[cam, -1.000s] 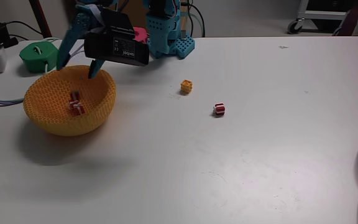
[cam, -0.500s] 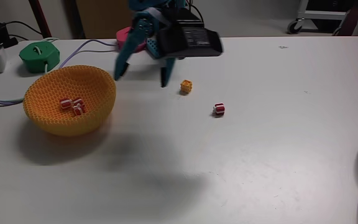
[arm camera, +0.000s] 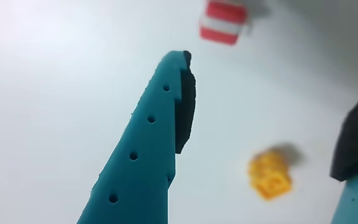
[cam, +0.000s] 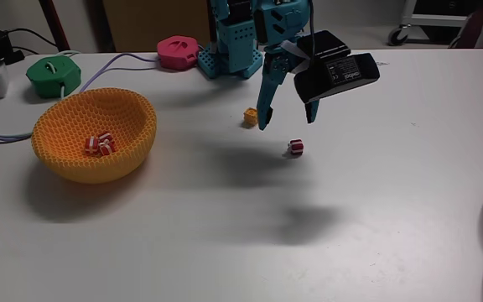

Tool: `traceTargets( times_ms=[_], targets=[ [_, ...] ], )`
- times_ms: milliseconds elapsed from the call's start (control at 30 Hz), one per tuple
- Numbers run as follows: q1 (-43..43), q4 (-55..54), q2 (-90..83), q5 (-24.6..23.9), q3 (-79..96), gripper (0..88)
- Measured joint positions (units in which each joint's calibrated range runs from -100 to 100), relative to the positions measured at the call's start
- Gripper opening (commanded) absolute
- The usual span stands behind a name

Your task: Place cube pieces into the yellow basket

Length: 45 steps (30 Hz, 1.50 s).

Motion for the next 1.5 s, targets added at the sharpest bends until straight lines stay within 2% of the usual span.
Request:
traceTargets(
  times_ms=[233,733,867,1133,1200,1333,1500],
  targets=[
    [0.00,-3.66,3.44,4.79,0.99,38.6],
    [-0.48,-13.64,14.76,4.05,2.46,32.8],
    [-0.58,-17.08,15.74,4.05,3.94,26.8],
    [0.77,-21.96,16.53,5.27,6.11,5.2],
    [1.35,-21.96,16.53,6.15,6.21,0.8],
    [4.26,-19.97,15.35,8.74,6.01,0.0],
    [12.96,-2.77,7.77,15.34,-3.05,0.0]
  ],
)
